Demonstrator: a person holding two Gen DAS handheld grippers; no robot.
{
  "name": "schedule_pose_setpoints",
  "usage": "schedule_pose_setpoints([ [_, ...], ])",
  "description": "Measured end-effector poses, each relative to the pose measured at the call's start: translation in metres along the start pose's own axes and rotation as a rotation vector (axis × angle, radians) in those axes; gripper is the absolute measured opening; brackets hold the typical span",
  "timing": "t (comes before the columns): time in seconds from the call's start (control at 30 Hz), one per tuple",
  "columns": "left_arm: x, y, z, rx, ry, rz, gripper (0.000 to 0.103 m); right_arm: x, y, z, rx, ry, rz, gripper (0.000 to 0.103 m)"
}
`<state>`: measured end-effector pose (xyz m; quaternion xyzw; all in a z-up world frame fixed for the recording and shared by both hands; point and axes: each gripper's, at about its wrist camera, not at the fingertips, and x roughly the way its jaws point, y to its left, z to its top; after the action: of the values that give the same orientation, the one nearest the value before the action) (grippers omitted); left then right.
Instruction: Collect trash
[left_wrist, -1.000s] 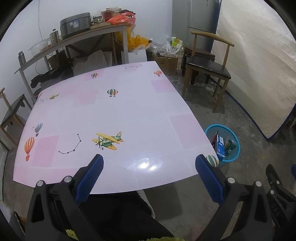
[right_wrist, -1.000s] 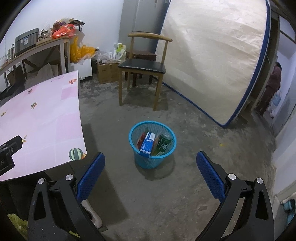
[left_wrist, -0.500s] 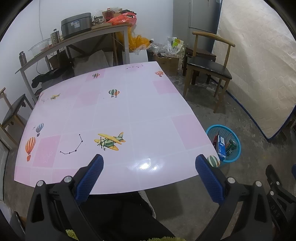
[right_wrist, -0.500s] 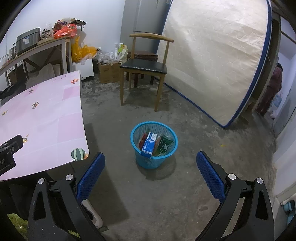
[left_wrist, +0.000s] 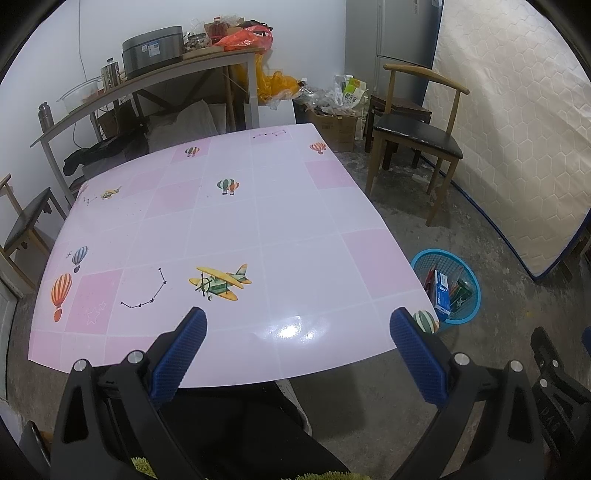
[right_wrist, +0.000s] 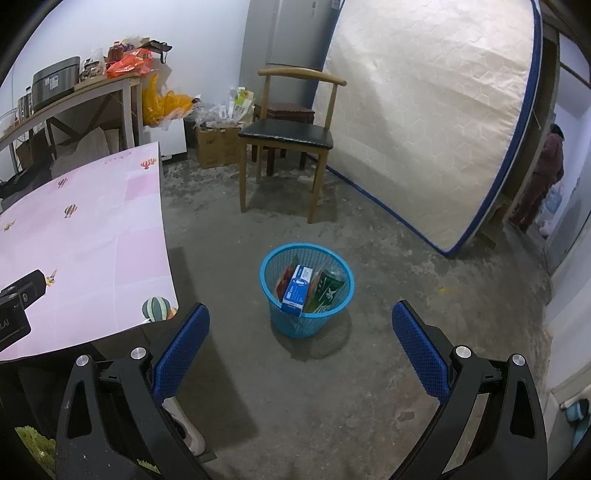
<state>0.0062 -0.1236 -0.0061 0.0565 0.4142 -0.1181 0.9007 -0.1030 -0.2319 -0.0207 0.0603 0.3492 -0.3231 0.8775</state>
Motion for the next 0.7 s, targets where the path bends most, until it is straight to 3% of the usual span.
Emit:
schedule_pose_setpoints([
  [0.7, 0.0006, -0.0008, -0.0002, -0.004, 0.007, -0.001, 0.097, -0.0008, 0.0023, -0.0008, -0.002, -0.003, -0.004, 0.095],
])
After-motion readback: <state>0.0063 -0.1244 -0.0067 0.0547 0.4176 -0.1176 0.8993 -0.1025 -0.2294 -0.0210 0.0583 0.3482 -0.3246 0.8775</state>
